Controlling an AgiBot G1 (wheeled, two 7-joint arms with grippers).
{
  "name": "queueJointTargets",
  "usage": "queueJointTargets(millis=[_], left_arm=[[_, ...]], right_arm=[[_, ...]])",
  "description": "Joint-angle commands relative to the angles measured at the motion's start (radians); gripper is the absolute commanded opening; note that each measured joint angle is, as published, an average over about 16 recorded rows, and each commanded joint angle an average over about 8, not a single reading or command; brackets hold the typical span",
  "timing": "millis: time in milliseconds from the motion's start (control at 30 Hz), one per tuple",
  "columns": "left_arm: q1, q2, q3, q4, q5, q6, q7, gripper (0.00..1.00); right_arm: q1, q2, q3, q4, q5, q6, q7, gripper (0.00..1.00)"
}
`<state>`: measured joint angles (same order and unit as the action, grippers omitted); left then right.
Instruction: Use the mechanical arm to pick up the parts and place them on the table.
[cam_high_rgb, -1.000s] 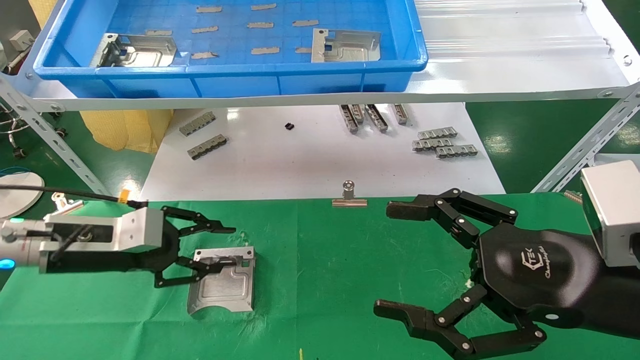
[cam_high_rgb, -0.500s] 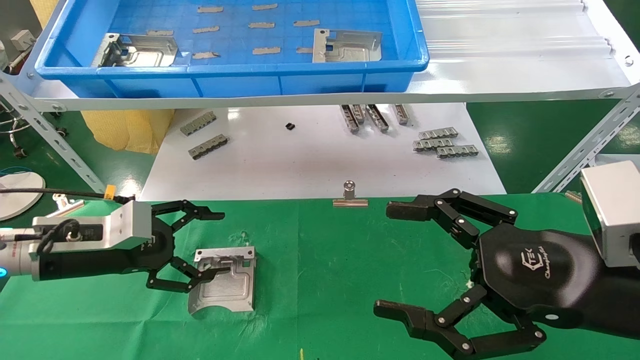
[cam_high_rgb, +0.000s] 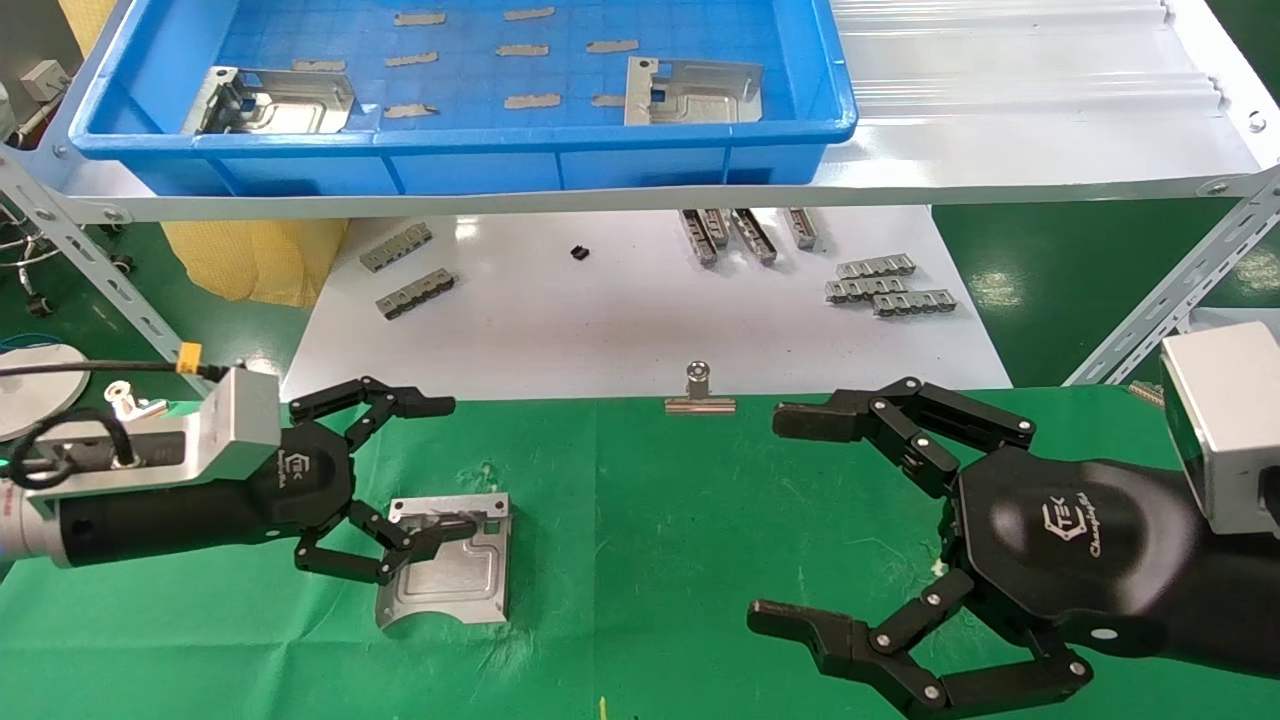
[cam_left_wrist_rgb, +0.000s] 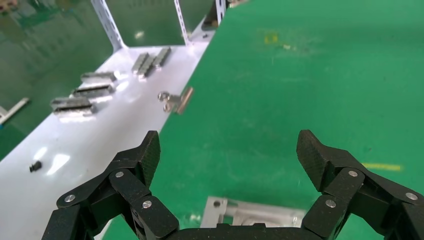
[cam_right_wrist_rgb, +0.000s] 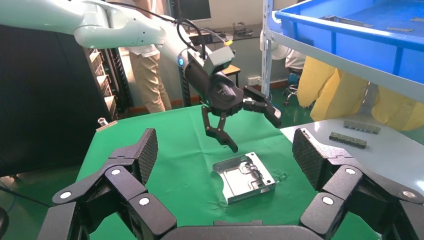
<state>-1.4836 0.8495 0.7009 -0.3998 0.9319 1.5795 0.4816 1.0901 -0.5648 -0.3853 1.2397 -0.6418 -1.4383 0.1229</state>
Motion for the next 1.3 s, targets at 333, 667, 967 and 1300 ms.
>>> queueJointTargets(millis=[333, 667, 967, 1300], left_arm=[[0.099, -0.058, -0.102, -0.214, -0.049, -0.020, -0.162, 1.00], [0.189, -0.110, -0.194, -0.408, -0.093, -0.039, -0.309, 1.00], [0.269, -0.157, -0.277, -0.582, -0.133, -0.055, -0.441, 1.00], [0.359, -0.209, -0.370, -0.776, -0.177, -0.074, -0.587, 1.00]], right_arm=[[0.000, 0.000, 0.000, 0.000, 0.000, 0.000, 0.000, 1.00], [0.000, 0.000, 0.000, 0.000, 0.000, 0.000, 0.000, 1.00], [0.000, 0.000, 0.000, 0.000, 0.000, 0.000, 0.000, 1.00], [0.000, 0.000, 0.000, 0.000, 0.000, 0.000, 0.000, 1.00]])
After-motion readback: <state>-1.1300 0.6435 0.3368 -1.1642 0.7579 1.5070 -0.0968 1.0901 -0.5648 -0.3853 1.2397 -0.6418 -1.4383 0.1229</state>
